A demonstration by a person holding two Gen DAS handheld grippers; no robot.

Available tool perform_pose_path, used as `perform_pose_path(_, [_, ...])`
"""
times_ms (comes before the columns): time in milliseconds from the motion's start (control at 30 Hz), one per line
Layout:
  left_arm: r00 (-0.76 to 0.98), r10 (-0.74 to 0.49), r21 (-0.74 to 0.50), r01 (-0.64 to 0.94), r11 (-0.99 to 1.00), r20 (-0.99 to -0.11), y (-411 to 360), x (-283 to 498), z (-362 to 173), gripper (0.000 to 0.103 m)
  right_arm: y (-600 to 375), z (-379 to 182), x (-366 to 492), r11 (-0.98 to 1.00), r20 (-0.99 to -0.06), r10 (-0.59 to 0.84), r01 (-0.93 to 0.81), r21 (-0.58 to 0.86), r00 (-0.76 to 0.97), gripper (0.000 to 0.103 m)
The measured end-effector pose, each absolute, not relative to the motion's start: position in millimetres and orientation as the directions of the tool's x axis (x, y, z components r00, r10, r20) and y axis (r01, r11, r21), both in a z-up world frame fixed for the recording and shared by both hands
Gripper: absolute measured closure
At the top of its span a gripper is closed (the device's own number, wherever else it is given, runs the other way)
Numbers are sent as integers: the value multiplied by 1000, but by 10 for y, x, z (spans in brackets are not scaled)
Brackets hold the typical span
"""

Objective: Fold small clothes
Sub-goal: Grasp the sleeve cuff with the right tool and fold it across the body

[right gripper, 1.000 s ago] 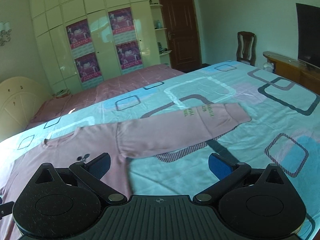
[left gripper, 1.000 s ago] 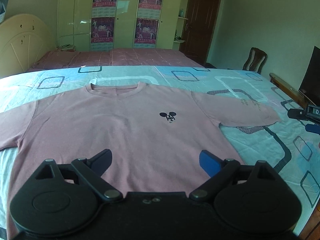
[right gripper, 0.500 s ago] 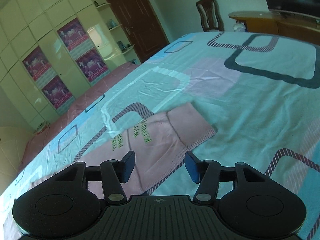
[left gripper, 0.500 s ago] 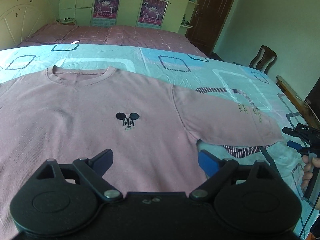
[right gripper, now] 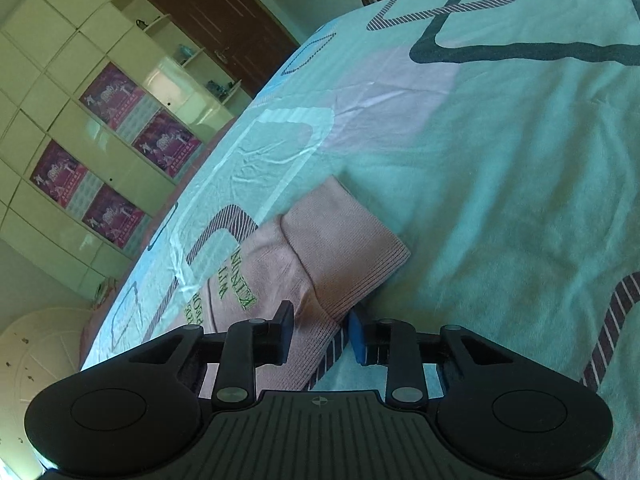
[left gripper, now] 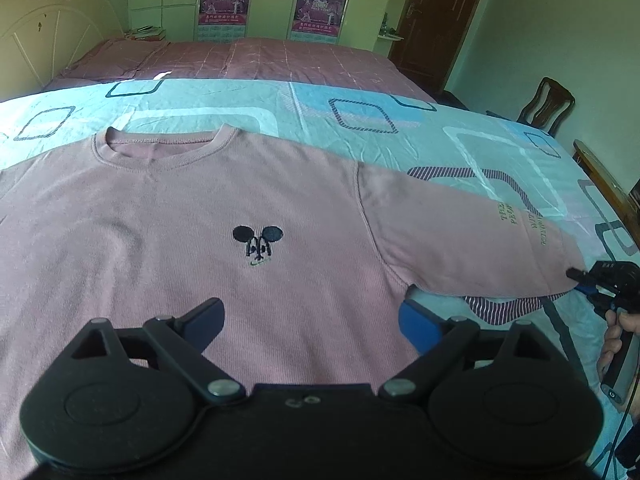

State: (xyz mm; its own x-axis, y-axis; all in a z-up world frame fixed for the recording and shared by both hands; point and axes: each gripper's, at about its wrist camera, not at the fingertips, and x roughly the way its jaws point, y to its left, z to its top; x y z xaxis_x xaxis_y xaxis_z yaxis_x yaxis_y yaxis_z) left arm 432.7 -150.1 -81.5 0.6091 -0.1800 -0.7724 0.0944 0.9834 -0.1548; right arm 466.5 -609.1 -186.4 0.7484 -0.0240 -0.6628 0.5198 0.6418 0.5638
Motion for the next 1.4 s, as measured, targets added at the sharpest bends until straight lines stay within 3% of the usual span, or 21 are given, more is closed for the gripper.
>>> perform_pose_path(67, [619,-175,-156,85,984,-765,-1398,4330,-784,10,-6031,-1721,4675,695,-670,-92,529,486,737,96])
perform_pose_path(133, [638,-165,-151,76,986,-752,-1262,4307,-755,8,-5841,-1501,4700,791,-620,-165,478,381,767,96])
perform_pose_path(233, [638,-145,-140,58,988,-757,-1001,4299,-802,7,-5797,-1530,4861,794,-709,-147,510,331,689,96])
perform_pose_path(333, [643,-130,-127,50,991,-755,-725,4265,-859,7,-5516,-1250,4814,852,-649,-173,443,279,741,96])
perform_pose_path(500, [642,-140,-138,53,989,-754,-228,4292,-969,20,-4620,-812,4764,938,-576,-97,268,220,812,96])
perform_pose_path(700, [673,-128,-175,-2,985,-729,407,4263,-943,23,-3172,-629,4792,981,-553,104,8,196,826,96])
perform_pose_path(967, [667,-103,-202,-72,977,-738,1126,4042,-985,33,-1420,-972,4715,944,-601,316,-309,119,734,96])
perform_pose_path(1133, [651,-86,-204,-107,973,-754,1357,3907,-1034,33,-852,-1418,4622,907,-674,346,-417,62,653,96])
perform_pose_path(1233, [649,-102,-211,-92,973,-754,1372,3922,-1050,21,-813,-1591,4662,907,-675,305,-421,-10,672,95])
perform_pose_path(1267, [652,-111,-220,-87,972,-750,1348,3946,-1051,18,-806,-1591,4617,905,-678,297,-424,-25,672,87])
perform_pose_path(1300, [656,-132,-238,-75,968,-743,1323,3977,-1054,12,-837,-1588,4565,905,-675,296,-425,-28,676,70])
perform_pose_path(1400, [655,-211,-301,-27,953,-726,1163,4161,-1083,14,-1005,-1538,4378,919,-656,274,-393,-37,703,62])
